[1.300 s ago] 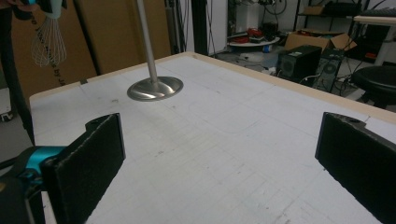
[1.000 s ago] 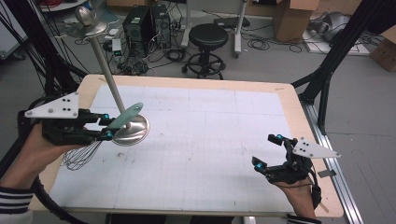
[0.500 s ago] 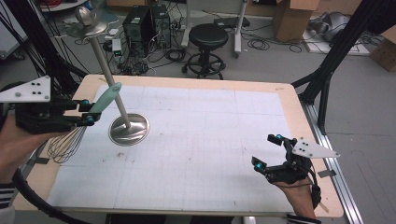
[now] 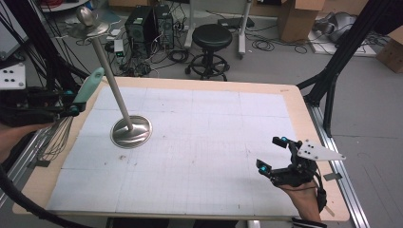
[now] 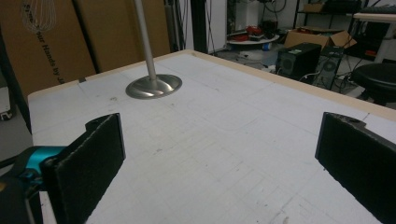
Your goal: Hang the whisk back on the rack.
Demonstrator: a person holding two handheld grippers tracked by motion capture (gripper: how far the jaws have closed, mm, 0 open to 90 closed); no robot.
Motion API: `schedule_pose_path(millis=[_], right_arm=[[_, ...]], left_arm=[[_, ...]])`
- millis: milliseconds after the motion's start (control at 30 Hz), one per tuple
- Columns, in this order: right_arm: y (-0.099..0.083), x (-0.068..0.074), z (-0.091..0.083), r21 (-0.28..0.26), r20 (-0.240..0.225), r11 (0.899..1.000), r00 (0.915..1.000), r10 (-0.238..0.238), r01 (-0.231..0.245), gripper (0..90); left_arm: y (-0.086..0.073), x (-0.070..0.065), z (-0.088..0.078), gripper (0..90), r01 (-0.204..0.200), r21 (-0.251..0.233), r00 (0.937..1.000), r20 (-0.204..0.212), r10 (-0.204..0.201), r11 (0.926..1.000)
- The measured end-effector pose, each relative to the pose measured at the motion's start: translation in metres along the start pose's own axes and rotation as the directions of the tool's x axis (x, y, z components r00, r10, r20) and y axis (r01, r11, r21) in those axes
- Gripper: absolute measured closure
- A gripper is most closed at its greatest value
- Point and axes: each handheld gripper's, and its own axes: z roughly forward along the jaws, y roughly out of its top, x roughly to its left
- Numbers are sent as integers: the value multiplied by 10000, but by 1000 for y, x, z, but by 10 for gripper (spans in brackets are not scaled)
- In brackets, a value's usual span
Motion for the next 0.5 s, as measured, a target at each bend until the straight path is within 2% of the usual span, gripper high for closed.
schedule_pose_path(millis=[100,367,500], right_arm=[[0,0,0,8,10,10000,10000,-9,9,3],[0,0,-1,5,32,10000,10000,-48,48,3],[1,0,-1,-27,50,10000,10000,-50,50,3]], left_arm=[[3,3,-4,699,158,-97,9998,-80,-159,9998],[13,10,-9,699,97,71,9995,-298,-95,9999],[18,13,-14,699,163,-58,9990,-409,-165,9999]])
